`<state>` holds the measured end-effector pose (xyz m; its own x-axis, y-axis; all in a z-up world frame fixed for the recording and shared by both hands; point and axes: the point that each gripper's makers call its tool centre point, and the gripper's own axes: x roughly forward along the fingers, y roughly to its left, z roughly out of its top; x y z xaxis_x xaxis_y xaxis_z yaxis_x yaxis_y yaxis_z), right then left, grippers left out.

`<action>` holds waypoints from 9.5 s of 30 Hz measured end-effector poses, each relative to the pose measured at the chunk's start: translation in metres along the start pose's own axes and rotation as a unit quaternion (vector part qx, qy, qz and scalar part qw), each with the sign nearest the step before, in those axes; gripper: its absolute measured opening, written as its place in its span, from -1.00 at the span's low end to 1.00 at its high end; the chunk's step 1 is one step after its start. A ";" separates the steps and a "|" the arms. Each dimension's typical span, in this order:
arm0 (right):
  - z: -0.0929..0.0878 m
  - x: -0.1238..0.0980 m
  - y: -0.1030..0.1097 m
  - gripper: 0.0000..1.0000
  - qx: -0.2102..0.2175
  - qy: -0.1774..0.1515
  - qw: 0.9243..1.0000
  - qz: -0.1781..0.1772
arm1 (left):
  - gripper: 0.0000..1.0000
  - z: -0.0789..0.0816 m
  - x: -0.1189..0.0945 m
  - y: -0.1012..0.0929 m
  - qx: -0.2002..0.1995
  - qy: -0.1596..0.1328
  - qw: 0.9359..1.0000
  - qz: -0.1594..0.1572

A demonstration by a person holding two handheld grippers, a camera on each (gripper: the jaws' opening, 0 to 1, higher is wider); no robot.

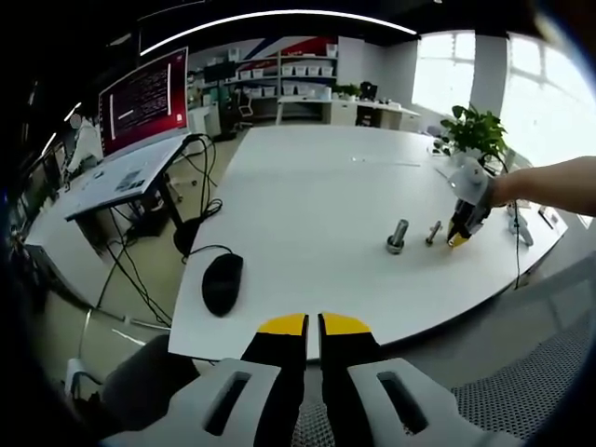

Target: Place the washer onto the threaded stud by aligning its center hole with the stud, sliding it down to the base, and recovering from edge contact or off-axis alignment until the washer reaches the visible bottom stop.

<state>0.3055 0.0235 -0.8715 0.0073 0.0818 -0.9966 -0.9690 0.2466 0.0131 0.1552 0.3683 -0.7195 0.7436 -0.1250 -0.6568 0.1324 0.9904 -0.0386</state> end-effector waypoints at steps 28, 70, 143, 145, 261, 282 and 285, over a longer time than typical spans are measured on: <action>-0.007 -0.009 0.011 -0.71 0.068 -0.057 0.996 -0.018 | -0.97 -0.001 0.000 -0.002 0.008 0.004 1.000 -0.006; 0.072 -0.070 0.012 -0.71 -0.003 -0.137 0.989 -0.061 | -0.97 -0.006 0.001 -0.004 0.029 0.023 0.999 -0.009; 0.054 -0.010 0.006 -0.50 0.013 -0.097 0.994 -0.037 | -1.00 -0.016 0.003 -0.004 0.053 0.058 0.997 -0.011; 0.051 -0.011 0.007 -0.50 0.015 -0.098 0.994 -0.039 | -1.00 -0.016 0.003 -0.004 0.053 0.058 0.997 -0.011; 0.007 -0.007 -0.022 -0.71 0.119 -0.158 0.978 -0.069 | -0.98 -0.012 0.002 -0.003 0.035 0.044 0.998 -0.005; 0.013 -0.005 0.008 -0.71 0.053 -0.114 0.991 -0.042 | -0.98 -0.011 0.002 -0.003 0.031 0.040 0.999 -0.007; 0.014 -0.005 0.013 -0.71 0.051 -0.117 0.991 -0.032 | -0.98 -0.011 0.002 -0.003 0.031 0.040 0.999 -0.006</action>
<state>0.2967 0.0398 -0.8653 0.1368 0.2815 -0.9498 -0.9351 0.3530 -0.0301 0.1494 0.3653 -0.7291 0.6869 -0.1299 -0.7150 0.1837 0.9830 -0.0021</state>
